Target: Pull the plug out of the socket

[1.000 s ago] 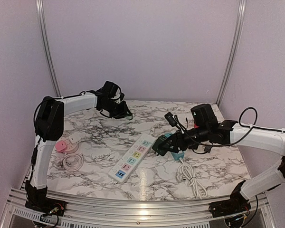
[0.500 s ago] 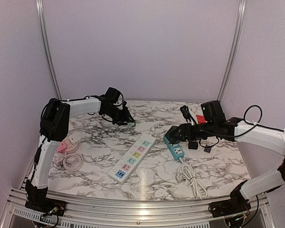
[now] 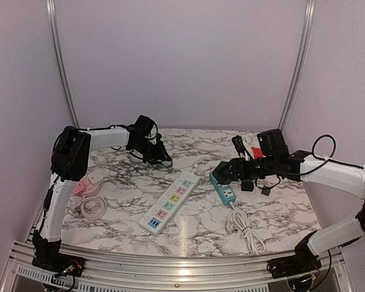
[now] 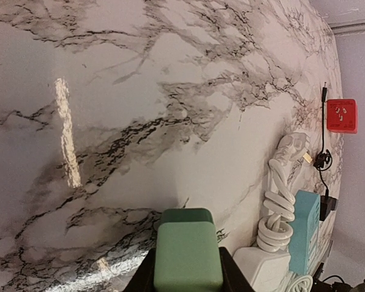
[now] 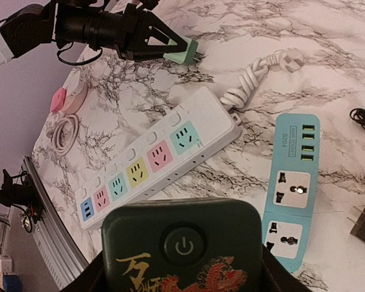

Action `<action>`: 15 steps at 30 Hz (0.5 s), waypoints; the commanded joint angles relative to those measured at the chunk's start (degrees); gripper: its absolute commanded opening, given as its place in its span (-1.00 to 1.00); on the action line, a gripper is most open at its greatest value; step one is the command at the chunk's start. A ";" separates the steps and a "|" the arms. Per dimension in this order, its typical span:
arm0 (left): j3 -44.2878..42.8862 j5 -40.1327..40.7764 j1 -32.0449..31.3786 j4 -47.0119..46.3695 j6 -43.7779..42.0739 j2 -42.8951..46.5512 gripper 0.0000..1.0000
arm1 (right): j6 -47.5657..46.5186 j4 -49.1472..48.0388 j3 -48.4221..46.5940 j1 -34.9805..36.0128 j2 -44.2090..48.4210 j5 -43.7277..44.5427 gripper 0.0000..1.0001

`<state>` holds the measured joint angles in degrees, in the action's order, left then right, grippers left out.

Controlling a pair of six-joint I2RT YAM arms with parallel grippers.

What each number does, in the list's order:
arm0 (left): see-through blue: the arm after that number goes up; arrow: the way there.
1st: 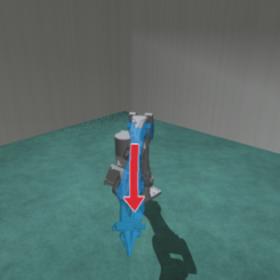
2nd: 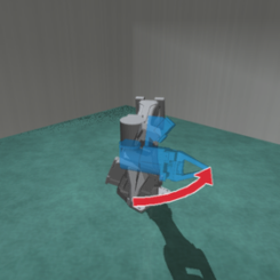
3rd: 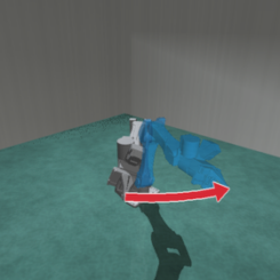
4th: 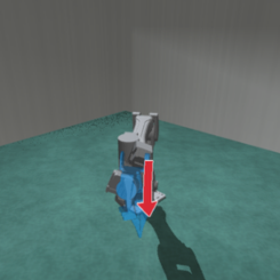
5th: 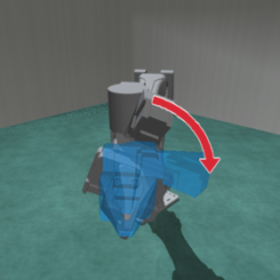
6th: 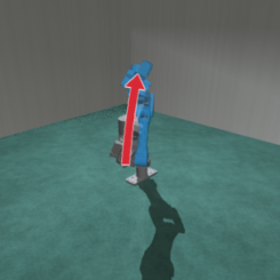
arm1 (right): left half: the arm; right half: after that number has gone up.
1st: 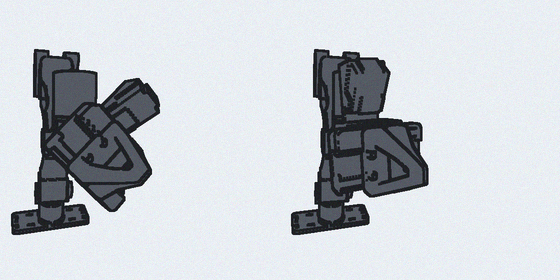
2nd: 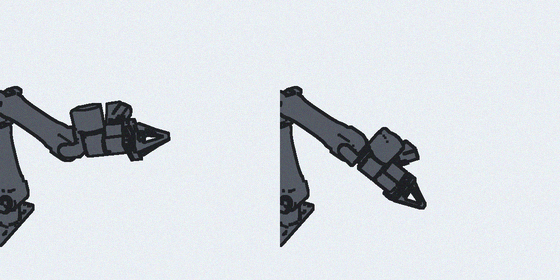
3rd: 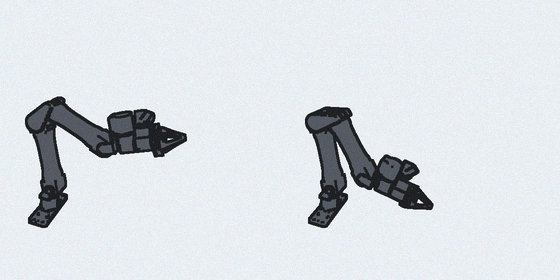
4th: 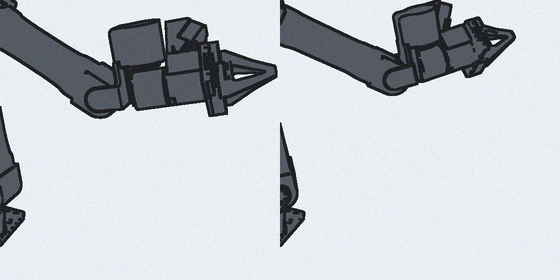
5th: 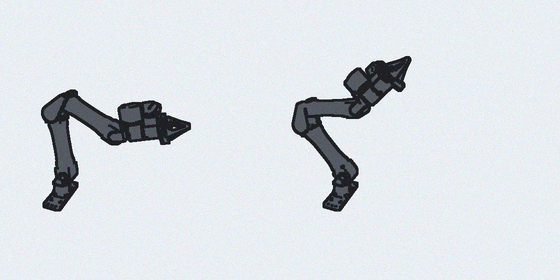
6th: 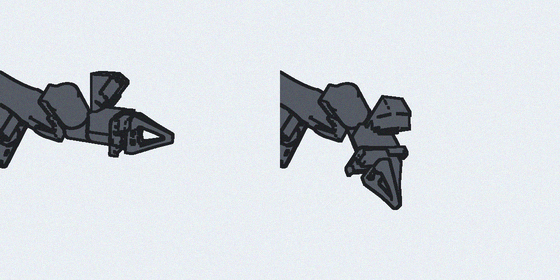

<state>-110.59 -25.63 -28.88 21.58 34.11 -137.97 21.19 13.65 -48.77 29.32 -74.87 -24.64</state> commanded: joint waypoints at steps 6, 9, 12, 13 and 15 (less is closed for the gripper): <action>1.40 2.89 0.13 3.55 -3.12 0.01 -0.07 | 1.97 -0.38 -0.01 -3.35 1.55 0.04 -0.57; 1.64 3.92 0.09 4.04 -3.79 0.53 0.07 | 2.20 -0.51 0.30 -5.24 1.80 -0.48 -0.57; 1.78 5.12 0.14 4.50 -4.81 1.14 0.25 | 2.43 -0.69 0.37 -7.12 2.01 -0.18 -0.57; 1.78 5.78 0.13 4.78 -5.29 1.39 0.31 | 2.56 -0.83 0.46 -7.89 2.08 -0.08 -0.57; 1.77 7.26 0.09 5.40 -6.26 1.96 0.41 | 3.21 -1.41 0.68 -9.68 2.10 -0.04 -0.56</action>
<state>-109.69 -22.33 -28.91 23.00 30.30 -137.69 22.96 13.87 -47.99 22.46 -74.46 -24.58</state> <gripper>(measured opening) 0.663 0.589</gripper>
